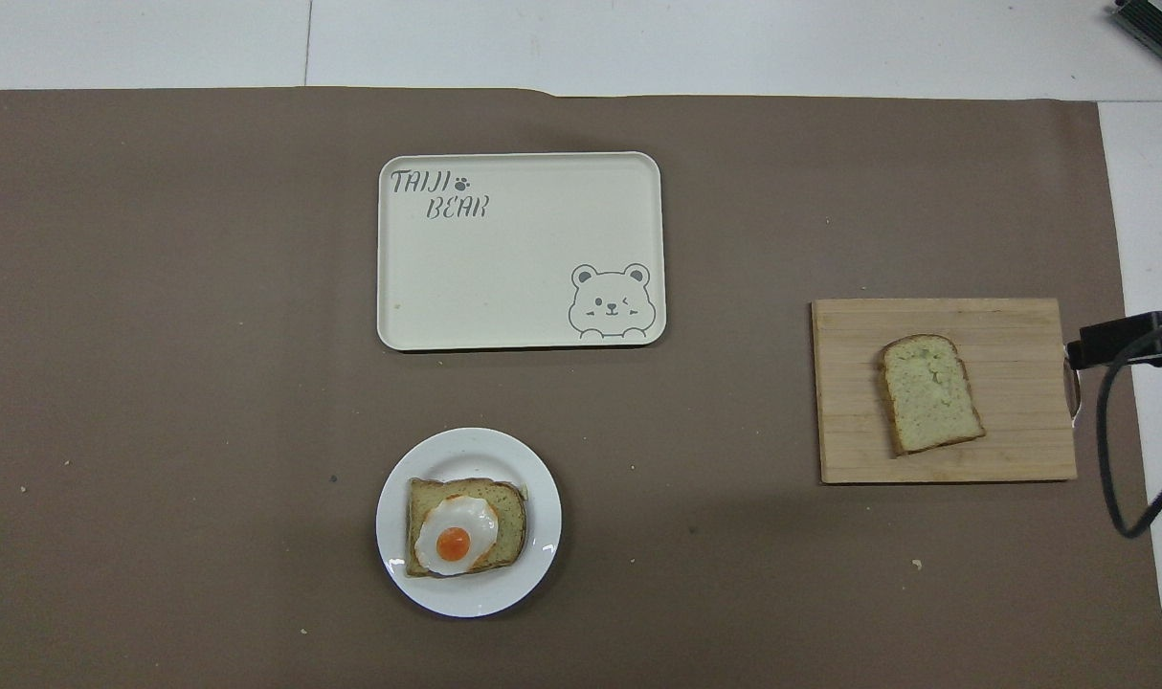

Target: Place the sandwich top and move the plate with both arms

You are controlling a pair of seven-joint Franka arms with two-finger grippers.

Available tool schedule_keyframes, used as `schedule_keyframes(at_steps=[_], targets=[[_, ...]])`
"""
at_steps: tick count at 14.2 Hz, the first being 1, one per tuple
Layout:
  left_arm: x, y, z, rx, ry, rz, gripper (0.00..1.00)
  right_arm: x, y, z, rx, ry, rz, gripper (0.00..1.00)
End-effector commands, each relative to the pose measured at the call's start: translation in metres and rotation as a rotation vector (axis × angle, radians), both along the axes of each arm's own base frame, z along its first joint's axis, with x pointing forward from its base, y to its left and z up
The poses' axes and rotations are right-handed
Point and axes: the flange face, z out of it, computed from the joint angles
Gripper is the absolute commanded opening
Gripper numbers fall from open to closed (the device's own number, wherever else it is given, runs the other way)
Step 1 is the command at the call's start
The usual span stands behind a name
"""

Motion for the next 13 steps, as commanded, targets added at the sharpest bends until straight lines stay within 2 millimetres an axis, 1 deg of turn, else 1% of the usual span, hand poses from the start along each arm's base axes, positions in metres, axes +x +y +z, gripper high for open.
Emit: schedule_keyframes(at_steps=[1,4,8,10,13], targets=[[-0.0067,0.0016,0.0027,-0.011,0.002,-0.006,1.00,-0.0033,-0.0051,-0.0001,-0.012,-0.010,0.011,1.00],[-0.0061,0.0023,0.0019,-0.011,0.003,-0.004,1.00,-0.0030,-0.0049,0.0001,-0.010,-0.013,0.011,1.00],[-0.0067,0.0016,0.0027,-0.011,0.002,-0.006,1.00,-0.0024,-0.0121,-0.0004,-0.011,-0.021,0.002,1.00],[-0.0067,0.0016,0.0027,-0.011,0.002,-0.006,1.00,-0.0024,-0.0074,-0.0009,-0.011,-0.021,0.008,1.00],[-0.0061,0.0015,0.0019,-0.011,0.003,-0.006,1.00,-0.0029,-0.0122,-0.0017,-0.010,-0.018,0.003,1.00]])
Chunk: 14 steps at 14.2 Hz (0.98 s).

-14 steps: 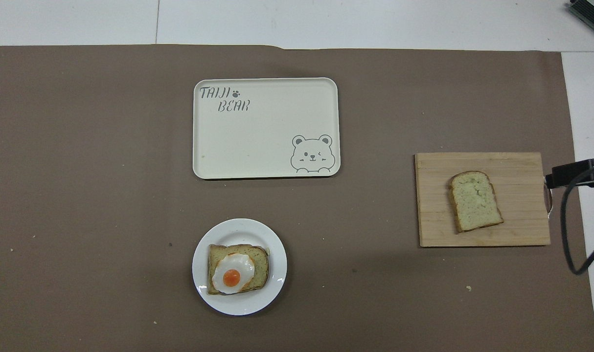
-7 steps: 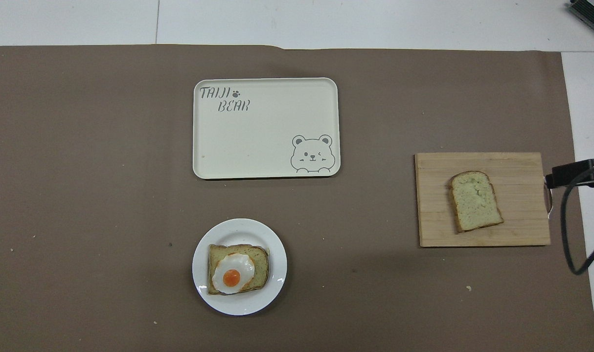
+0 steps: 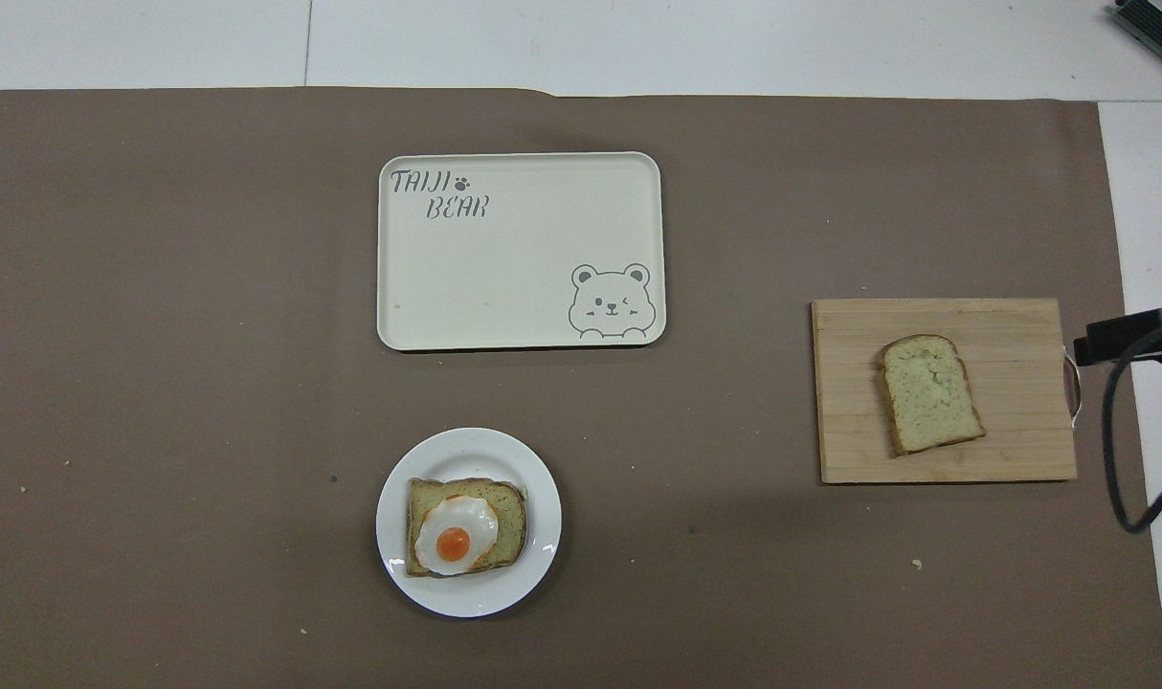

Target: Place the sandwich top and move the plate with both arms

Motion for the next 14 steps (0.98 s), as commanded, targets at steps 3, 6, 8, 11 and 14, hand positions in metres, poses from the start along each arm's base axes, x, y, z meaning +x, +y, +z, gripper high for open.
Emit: schedule_keyframes(at_steps=[3,6,8,11,14], targets=[[-0.007,0.002,0.003,-0.011,0.002,-0.004,1.00,-0.006,-0.005,-0.002,-0.009,-0.009,0.014,1.00],[-0.007,0.002,0.003,-0.011,0.002,-0.006,1.00,-0.006,-0.007,-0.003,-0.009,-0.012,0.011,1.00],[-0.007,0.002,0.003,-0.011,0.002,-0.004,1.00,-0.007,-0.008,-0.004,-0.008,-0.009,0.011,1.00],[-0.007,0.002,0.003,-0.011,0.002,-0.006,1.00,-0.007,-0.006,-0.021,-0.002,0.018,0.011,1.00],[-0.006,0.002,0.002,-0.011,0.003,-0.004,1.00,-0.004,-0.006,-0.026,0.002,-0.005,0.016,1.00]])
